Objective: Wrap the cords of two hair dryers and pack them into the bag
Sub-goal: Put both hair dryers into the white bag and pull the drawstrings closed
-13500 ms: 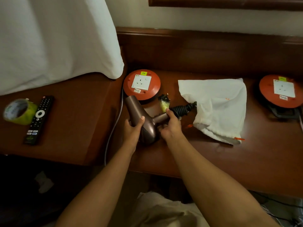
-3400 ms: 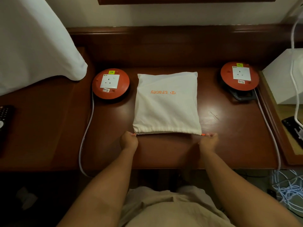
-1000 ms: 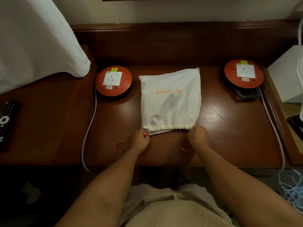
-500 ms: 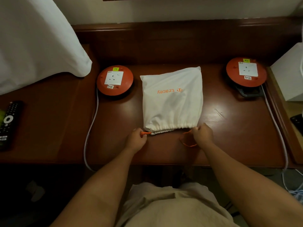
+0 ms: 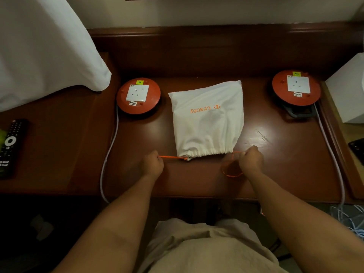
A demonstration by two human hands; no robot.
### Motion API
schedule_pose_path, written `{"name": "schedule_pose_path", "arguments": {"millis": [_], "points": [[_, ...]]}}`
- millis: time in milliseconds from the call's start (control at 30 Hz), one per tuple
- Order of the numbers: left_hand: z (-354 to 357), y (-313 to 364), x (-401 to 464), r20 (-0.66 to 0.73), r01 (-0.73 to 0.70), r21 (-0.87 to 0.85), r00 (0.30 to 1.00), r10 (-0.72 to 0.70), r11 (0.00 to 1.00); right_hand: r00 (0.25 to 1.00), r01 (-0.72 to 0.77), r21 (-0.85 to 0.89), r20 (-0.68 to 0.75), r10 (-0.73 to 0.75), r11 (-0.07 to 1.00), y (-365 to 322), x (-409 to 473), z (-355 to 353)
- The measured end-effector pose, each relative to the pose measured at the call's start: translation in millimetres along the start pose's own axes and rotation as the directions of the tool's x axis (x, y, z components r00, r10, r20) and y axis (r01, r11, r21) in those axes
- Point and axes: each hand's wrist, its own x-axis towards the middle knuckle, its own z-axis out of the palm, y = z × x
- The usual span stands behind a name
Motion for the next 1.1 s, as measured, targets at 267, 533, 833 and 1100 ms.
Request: {"name": "schedule_pose_path", "arguments": {"millis": [267, 533, 833, 1100], "points": [[13, 13, -13, 0.026, -0.04, 0.139, 0.999, 0.037, 0.989, 0.995, 0.097, -0.106, 0.042, -0.093, 0.99, 5, 0, -2], [35, 39, -18, 0.06, -0.162, 0.226, 0.987, 0.152, 0.961, 0.967, 0.224, -0.009, 0.125, -0.221, 0.975, -12, -10, 8], [36, 30, -21, 0.093, -0.182, 0.252, 0.982, 0.164, 0.95, 0.976, 0.217, 0.171, -0.015, -0.217, 0.961, -8, -8, -3], [7, 16, -4, 0.036, -0.03, 0.246, 0.999, 0.022, 0.969, 0.996, 0.054, 0.159, -0.078, -0.042, 0.986, 17, 11, -18]]}}
